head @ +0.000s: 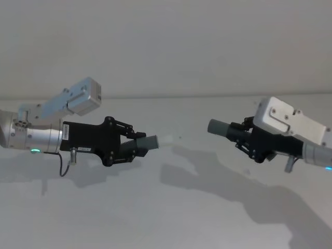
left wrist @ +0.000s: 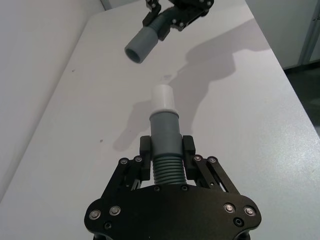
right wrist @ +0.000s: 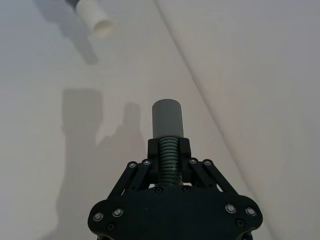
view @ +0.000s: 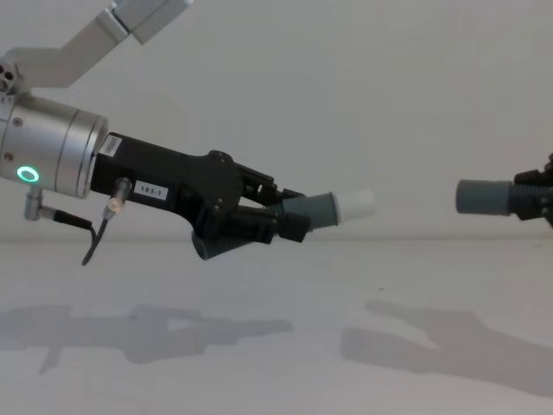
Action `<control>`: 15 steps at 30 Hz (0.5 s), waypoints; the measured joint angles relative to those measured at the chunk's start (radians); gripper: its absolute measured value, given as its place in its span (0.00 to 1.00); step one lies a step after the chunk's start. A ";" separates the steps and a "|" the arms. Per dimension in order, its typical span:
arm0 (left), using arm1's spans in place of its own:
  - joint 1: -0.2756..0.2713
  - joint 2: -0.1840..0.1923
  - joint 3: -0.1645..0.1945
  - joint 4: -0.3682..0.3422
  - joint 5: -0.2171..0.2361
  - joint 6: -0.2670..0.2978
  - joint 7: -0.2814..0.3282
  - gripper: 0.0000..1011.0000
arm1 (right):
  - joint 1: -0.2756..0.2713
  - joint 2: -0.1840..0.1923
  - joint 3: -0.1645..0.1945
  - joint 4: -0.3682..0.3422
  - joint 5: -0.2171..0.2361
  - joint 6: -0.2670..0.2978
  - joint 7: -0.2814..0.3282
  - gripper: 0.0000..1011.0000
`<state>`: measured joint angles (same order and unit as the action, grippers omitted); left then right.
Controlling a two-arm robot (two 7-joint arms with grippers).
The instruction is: Use both hands to pick up one end of the pipe from the table, align the ends, and insert them.
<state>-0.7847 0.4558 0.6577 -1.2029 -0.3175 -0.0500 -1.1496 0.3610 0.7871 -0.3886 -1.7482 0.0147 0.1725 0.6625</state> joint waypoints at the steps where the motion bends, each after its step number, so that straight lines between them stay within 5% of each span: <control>1: 0.000 0.000 0.000 0.000 0.000 0.000 0.000 0.33 | 0.000 0.000 0.000 0.000 0.000 0.000 0.000 0.21; 15: 0.000 0.000 0.000 0.000 0.000 0.000 0.000 0.33 | 0.118 0.085 -0.065 0.045 -0.048 -0.196 0.172 0.21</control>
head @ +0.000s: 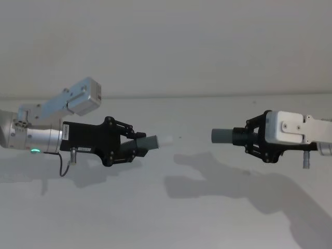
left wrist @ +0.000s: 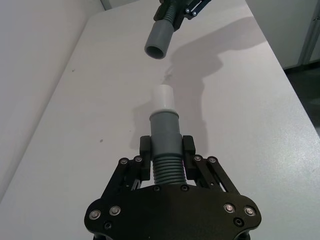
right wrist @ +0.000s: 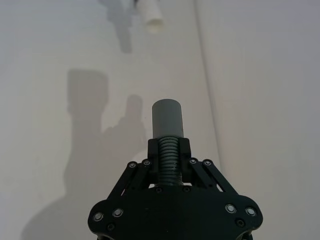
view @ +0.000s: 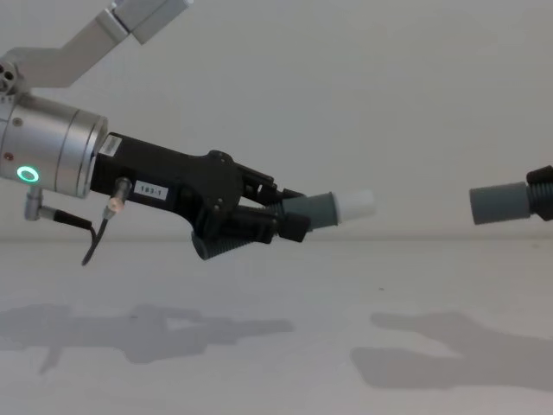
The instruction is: Use both hands to pick up one end of the pipe from the table, align the ends, and insert them.
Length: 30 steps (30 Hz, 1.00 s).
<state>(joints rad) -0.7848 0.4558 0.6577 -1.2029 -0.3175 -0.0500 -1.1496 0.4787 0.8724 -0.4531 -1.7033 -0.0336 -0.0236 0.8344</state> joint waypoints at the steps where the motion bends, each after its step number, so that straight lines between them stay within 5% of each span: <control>1: 0.000 0.000 0.000 0.000 0.000 0.000 0.000 0.33 | 0.007 0.002 -0.004 0.003 -0.002 -0.013 0.011 0.21; 18: 0.000 0.000 0.000 0.000 0.000 0.000 0.000 0.33 | 0.166 -0.015 -0.096 0.071 -0.022 -0.237 0.195 0.21; 30: 0.000 0.000 0.000 0.000 0.000 0.000 0.000 0.33 | 0.238 -0.064 -0.137 0.106 -0.017 -0.299 0.247 0.21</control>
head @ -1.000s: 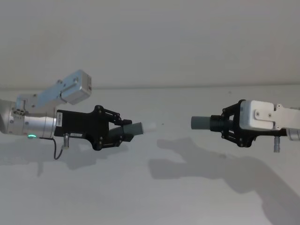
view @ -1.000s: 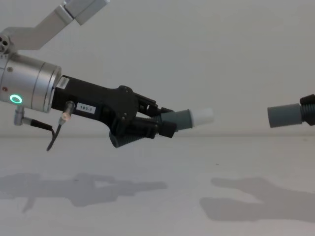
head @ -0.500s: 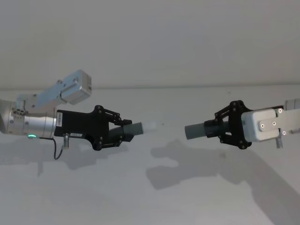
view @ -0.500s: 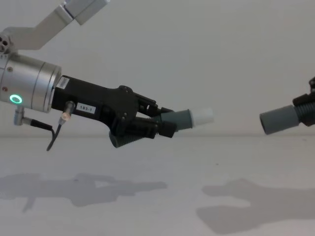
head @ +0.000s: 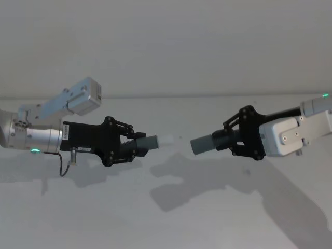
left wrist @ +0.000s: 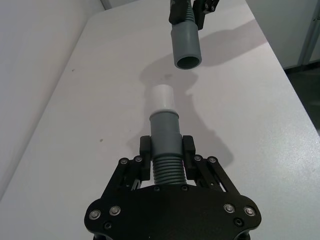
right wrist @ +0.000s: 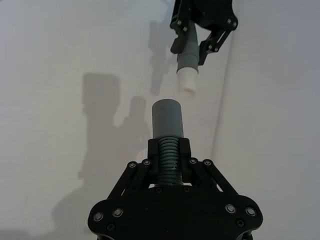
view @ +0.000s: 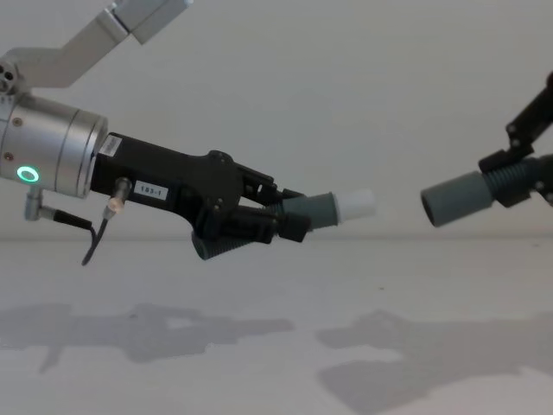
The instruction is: Use both hands to pick up one end of the pipe from the table, align the ends, and insert them.
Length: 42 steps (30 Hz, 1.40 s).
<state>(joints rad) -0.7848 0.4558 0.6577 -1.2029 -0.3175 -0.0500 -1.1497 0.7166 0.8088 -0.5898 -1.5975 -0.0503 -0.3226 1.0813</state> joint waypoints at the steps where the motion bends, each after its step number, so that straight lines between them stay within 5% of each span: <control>1: 0.000 0.000 0.000 0.000 0.000 0.000 0.000 0.33 | 0.002 -0.002 -0.001 0.001 0.001 -0.001 0.001 0.21; 42: 0.000 0.000 0.000 0.000 0.000 0.000 0.000 0.33 | 0.082 -0.098 -0.068 0.104 0.003 0.002 -0.012 0.21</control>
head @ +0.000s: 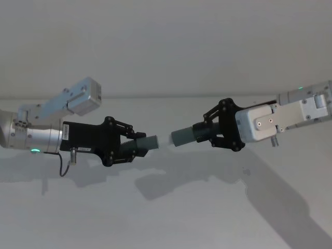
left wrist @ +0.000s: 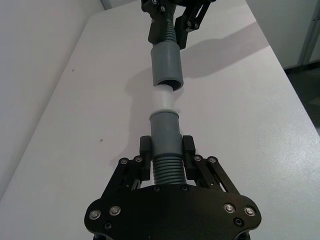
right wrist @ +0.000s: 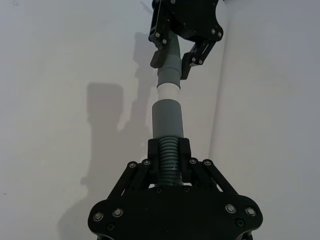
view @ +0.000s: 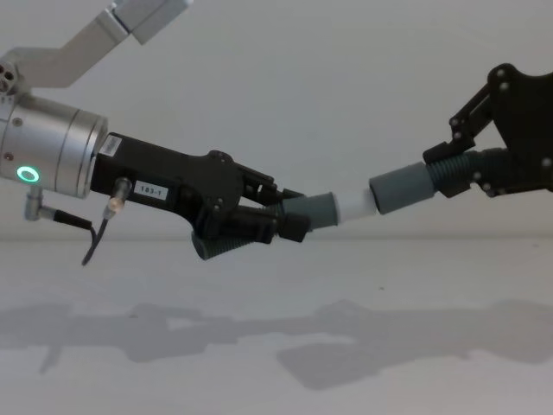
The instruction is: Use both hands to pick up one end of the pipe from the table, align the ends, and insert them.
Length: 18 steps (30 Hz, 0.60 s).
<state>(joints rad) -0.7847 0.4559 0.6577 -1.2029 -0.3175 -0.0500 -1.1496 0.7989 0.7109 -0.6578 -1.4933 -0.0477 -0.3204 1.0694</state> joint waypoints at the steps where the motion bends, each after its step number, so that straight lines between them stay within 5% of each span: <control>1: 0.000 0.000 0.000 0.000 0.000 0.000 0.000 0.33 | 0.001 -0.001 -0.001 0.002 0.000 0.000 0.000 0.21; 18: 0.000 0.002 0.000 0.000 0.001 0.000 0.000 0.33 | 0.018 -0.022 -0.019 0.030 0.020 -0.015 0.000 0.21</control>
<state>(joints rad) -0.7847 0.4575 0.6577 -1.2026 -0.3167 -0.0497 -1.1496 0.8173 0.6893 -0.6767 -1.4629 -0.0281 -0.3349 1.0696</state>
